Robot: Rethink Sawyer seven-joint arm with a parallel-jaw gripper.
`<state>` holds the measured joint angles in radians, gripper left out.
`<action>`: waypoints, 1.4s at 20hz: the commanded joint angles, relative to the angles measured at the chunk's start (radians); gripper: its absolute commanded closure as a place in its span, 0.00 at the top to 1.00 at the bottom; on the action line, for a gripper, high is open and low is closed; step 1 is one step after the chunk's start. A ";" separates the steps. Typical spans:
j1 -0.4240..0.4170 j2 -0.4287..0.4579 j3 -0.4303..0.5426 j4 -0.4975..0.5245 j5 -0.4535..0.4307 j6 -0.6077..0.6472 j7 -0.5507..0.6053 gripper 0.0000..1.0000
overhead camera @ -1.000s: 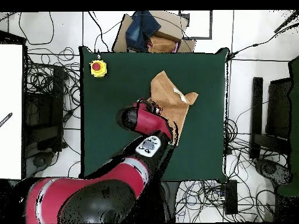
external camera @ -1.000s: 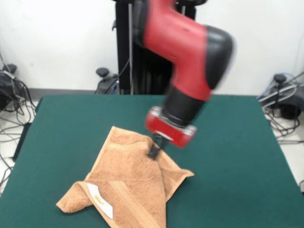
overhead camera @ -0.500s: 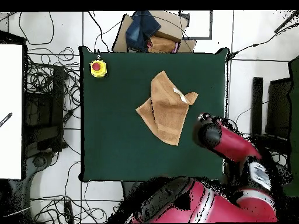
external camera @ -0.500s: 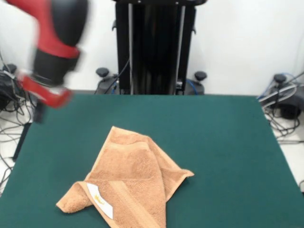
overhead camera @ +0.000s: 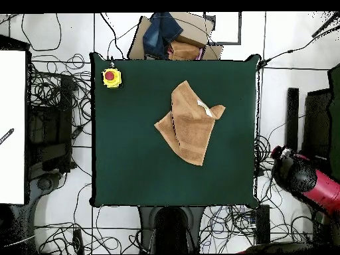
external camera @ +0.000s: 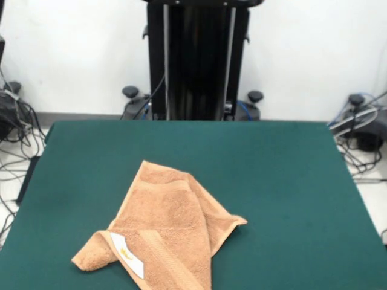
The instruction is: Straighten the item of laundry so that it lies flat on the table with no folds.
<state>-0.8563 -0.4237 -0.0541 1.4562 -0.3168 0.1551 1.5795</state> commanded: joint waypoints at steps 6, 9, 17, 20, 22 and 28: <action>0.166 -0.085 0.136 -0.006 -0.079 0.261 -0.130 0.00; 0.165 -0.107 0.145 0.020 -0.072 0.291 -0.130 0.00; 0.301 -0.171 0.032 0.016 -0.187 0.271 -0.083 0.00; 0.345 -0.198 0.002 0.017 -0.217 0.292 -0.062 0.00; 0.364 -0.205 0.004 0.021 -0.209 0.334 -0.047 0.00; 0.518 -0.144 -0.144 -0.018 -0.239 0.337 0.146 0.00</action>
<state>-0.4347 -0.6061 -0.0951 1.4213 -0.4895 0.3724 1.5757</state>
